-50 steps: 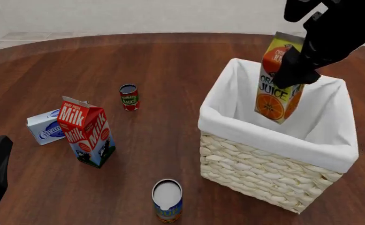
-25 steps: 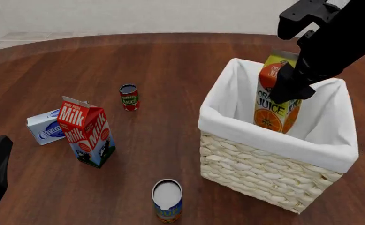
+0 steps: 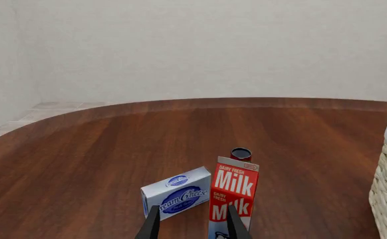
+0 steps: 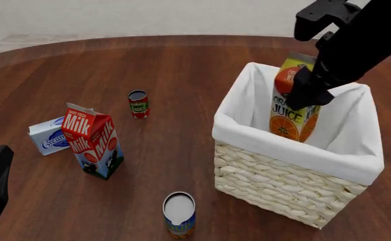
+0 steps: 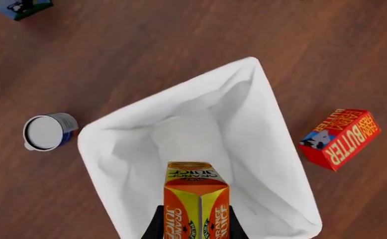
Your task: Pick up the orange juice, and put it in the basket.
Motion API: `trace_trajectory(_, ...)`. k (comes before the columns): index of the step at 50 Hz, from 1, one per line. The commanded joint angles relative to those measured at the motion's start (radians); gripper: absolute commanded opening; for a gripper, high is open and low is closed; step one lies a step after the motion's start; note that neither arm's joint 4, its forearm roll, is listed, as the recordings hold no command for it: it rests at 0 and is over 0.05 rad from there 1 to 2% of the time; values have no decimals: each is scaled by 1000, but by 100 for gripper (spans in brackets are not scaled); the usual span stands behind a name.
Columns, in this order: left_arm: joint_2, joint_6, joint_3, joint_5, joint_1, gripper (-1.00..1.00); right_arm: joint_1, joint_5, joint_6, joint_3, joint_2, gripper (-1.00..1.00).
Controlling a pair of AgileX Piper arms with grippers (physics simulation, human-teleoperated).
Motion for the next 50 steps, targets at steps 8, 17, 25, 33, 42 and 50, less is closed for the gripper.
trace_trajectory(8,0,0,0,0,0,100,2,0,24,-11,8,100)
trace_trajectory(17,0,0,0,0,0,100,0,0,26,1,4,100)
trace_trajectory(25,0,0,0,0,0,100,-4,0,20,4,1,100)
trace_trajectory(33,0,0,0,0,0,100,2,0,22,2,-7,100)
trace_trajectory(42,0,0,0,0,0,100,14,0,18,-18,-23,100)
trace_trajectory(50,0,0,0,0,0,100,15,0,-34,-86,-43,100)
